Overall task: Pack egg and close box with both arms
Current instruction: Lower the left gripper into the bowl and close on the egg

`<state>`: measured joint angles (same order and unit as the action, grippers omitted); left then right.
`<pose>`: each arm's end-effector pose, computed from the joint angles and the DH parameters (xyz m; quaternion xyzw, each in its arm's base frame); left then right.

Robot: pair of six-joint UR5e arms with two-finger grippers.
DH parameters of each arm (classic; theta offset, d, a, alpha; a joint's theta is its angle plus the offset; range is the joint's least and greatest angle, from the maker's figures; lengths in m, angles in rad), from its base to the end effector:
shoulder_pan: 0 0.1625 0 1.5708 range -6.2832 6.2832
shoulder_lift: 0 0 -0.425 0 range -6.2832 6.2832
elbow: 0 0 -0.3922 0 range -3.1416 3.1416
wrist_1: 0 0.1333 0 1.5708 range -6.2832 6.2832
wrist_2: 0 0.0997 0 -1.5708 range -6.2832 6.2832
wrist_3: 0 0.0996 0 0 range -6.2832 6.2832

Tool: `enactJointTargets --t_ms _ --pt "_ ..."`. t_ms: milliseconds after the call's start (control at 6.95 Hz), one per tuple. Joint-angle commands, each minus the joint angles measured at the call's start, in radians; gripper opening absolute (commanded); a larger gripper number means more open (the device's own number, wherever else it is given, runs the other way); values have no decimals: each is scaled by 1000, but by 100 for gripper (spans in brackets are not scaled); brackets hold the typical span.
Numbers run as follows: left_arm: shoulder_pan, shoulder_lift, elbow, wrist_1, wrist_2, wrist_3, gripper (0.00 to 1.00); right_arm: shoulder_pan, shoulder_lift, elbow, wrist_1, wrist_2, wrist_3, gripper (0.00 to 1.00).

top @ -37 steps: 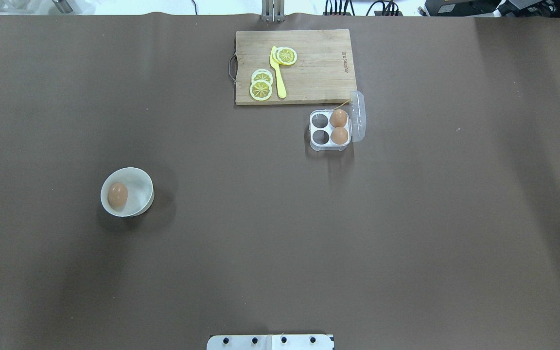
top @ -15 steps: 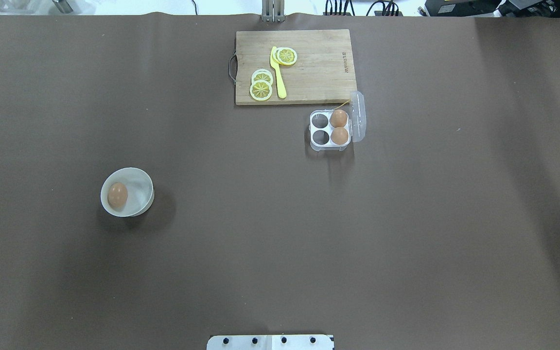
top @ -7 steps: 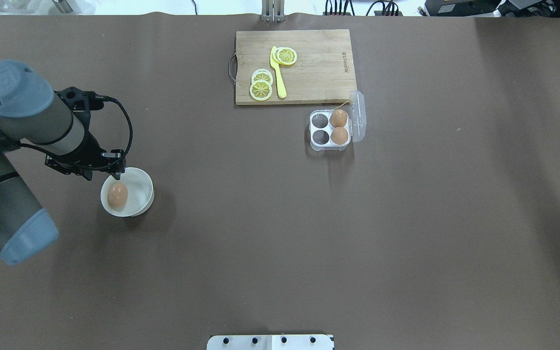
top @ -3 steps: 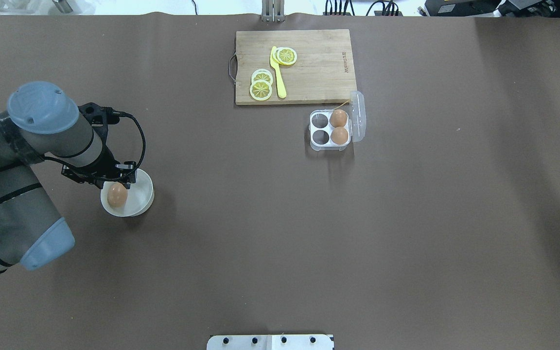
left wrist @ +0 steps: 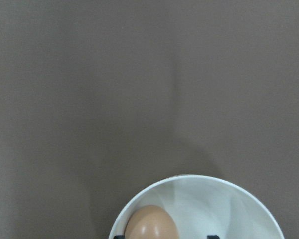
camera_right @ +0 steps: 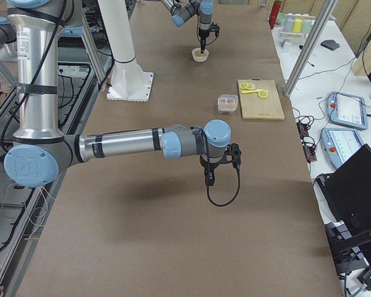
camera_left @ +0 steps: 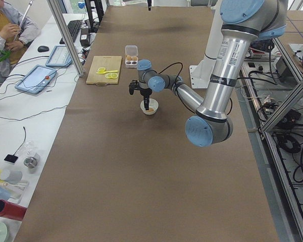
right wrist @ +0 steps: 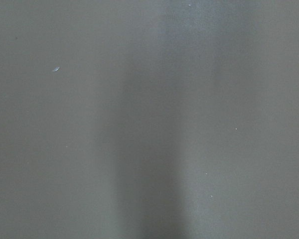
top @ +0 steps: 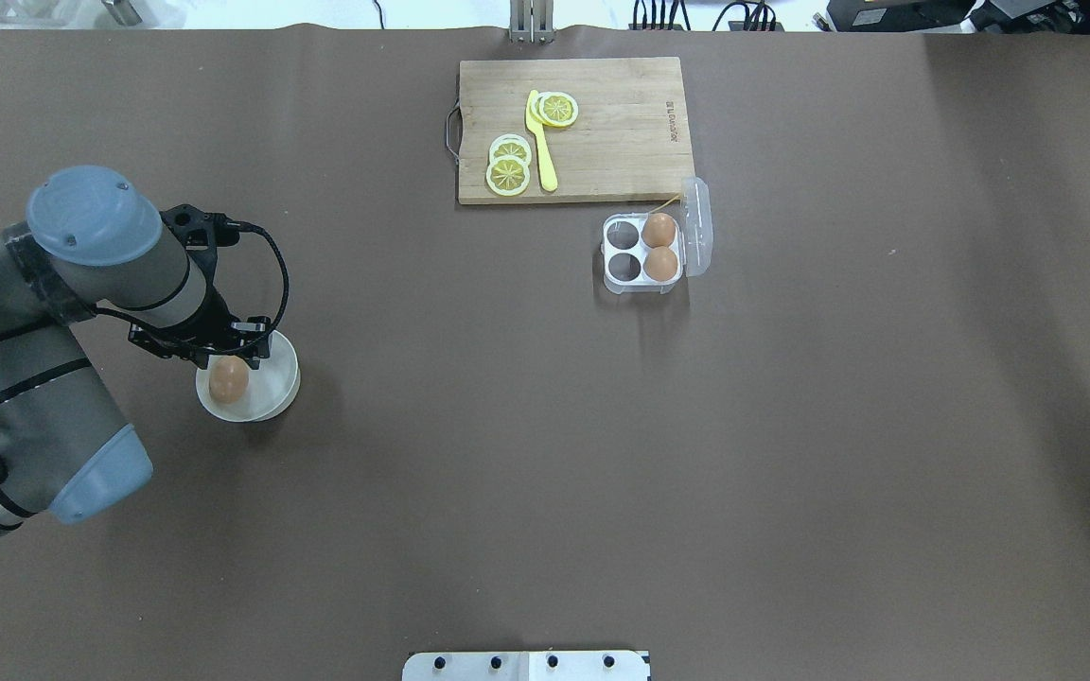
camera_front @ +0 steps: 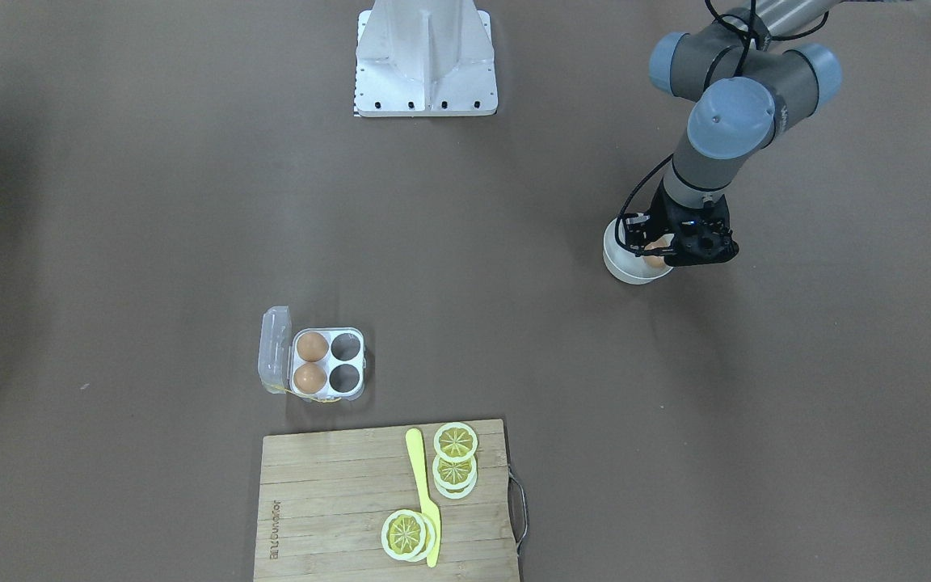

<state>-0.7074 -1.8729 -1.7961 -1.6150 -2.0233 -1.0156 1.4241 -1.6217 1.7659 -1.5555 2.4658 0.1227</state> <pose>0.3959 -0.4566 0.3923 -0.0116 0.3488 -0.0080 0.9371 -0.0144 -0.4779 0.5763 0.0132 -0.4371 -0.0453 0.8982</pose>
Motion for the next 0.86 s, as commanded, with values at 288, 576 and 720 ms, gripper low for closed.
enactJointTargets --t_ms 288,576,720 --pt "11 -8 23 -3 0 0 63 -5 0 0 0 -4 0 100" --pt "11 -8 37 -3 0 0 63 -5 0 1 0 -2 0 100" --pt "12 -8 37 -3 0 0 63 -5 0 1 0 -2 0 100"
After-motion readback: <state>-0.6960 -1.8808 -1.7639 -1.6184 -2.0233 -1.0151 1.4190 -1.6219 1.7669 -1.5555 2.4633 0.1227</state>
